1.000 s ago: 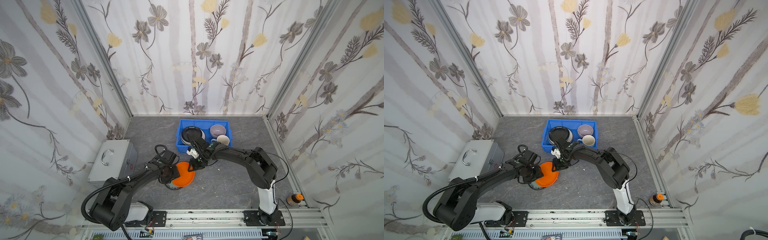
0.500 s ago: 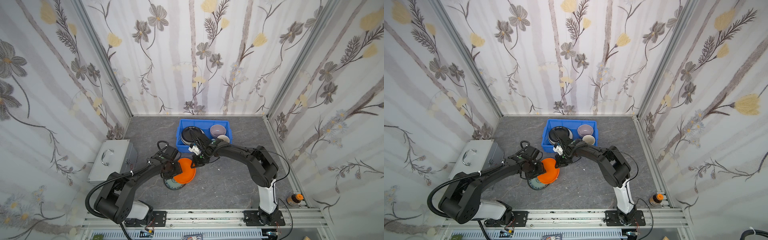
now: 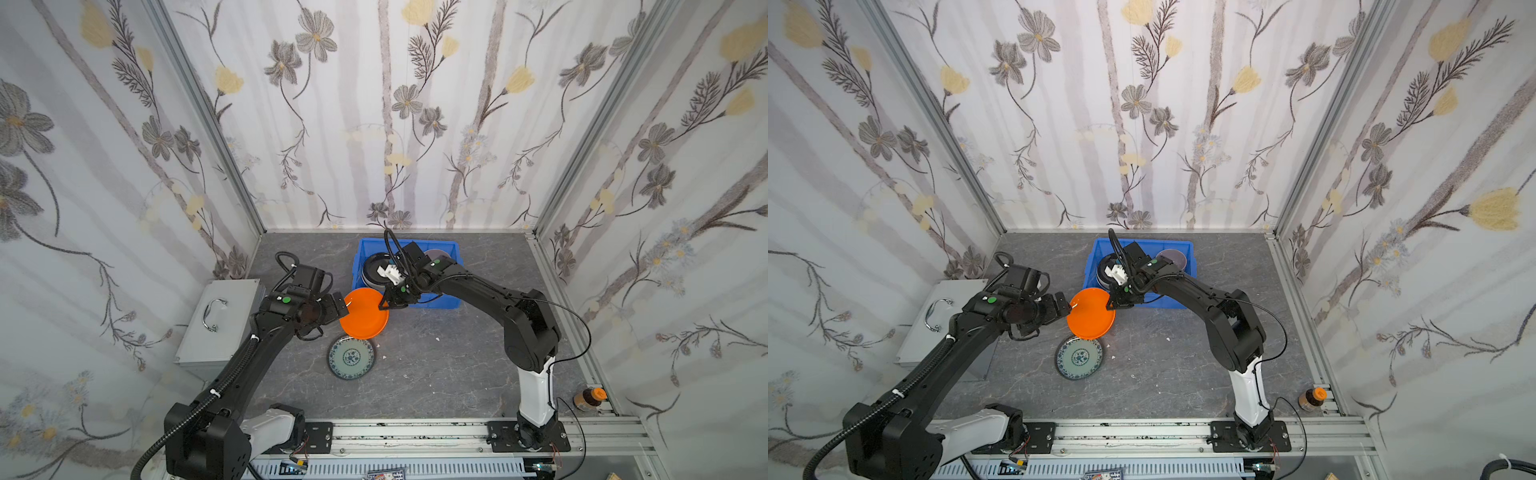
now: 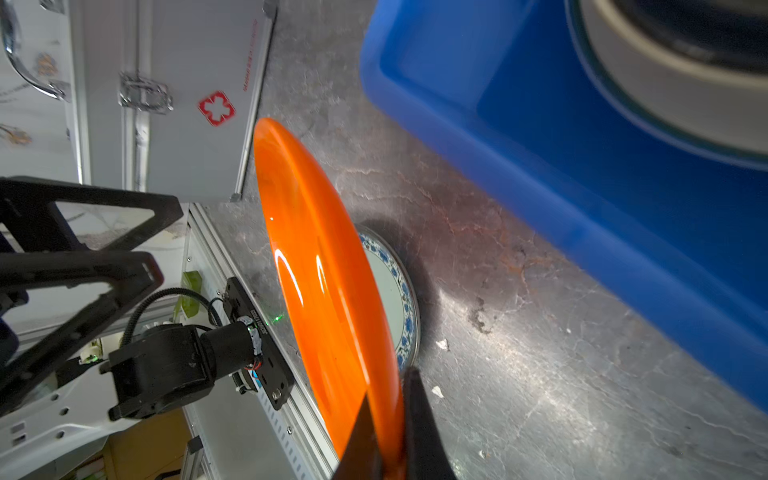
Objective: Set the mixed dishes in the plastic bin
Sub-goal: 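Lift the orange plate with the right gripper over the bin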
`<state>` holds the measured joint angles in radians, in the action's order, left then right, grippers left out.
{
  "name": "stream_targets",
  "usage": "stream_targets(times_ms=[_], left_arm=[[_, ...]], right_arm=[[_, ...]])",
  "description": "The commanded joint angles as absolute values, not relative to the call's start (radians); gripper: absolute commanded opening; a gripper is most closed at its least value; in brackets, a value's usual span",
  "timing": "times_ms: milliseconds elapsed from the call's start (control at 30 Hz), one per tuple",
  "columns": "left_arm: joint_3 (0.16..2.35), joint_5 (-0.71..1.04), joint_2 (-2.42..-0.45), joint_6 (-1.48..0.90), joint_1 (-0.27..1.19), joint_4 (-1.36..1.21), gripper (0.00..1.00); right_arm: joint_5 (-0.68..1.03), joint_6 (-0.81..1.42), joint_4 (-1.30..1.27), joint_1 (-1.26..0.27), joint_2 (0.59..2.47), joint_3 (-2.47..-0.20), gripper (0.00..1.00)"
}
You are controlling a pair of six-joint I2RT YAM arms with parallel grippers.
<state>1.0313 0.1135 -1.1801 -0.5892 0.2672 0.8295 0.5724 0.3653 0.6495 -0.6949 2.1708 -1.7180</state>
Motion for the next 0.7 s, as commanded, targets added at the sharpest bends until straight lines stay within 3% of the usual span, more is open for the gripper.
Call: stream_targets(times_ms=[0, 367, 667], left_arm=[[1.081, 0.103, -1.177, -0.545, 0.243, 0.9, 1.0], [1.196, 0.127, -1.292, -0.499, 0.185, 0.891, 1.0], [1.318, 0.164, -1.451, -0.459, 0.15, 0.892, 1.0]], right_arm=[[0.579, 0.339, 0.682, -0.661, 2.199, -1.817, 0.07], [0.516, 0.367, 0.749, -0.497, 2.445, -2.211, 0.07], [0.541, 0.44, 0.649, -0.445, 2.576, -2.255, 0.08]])
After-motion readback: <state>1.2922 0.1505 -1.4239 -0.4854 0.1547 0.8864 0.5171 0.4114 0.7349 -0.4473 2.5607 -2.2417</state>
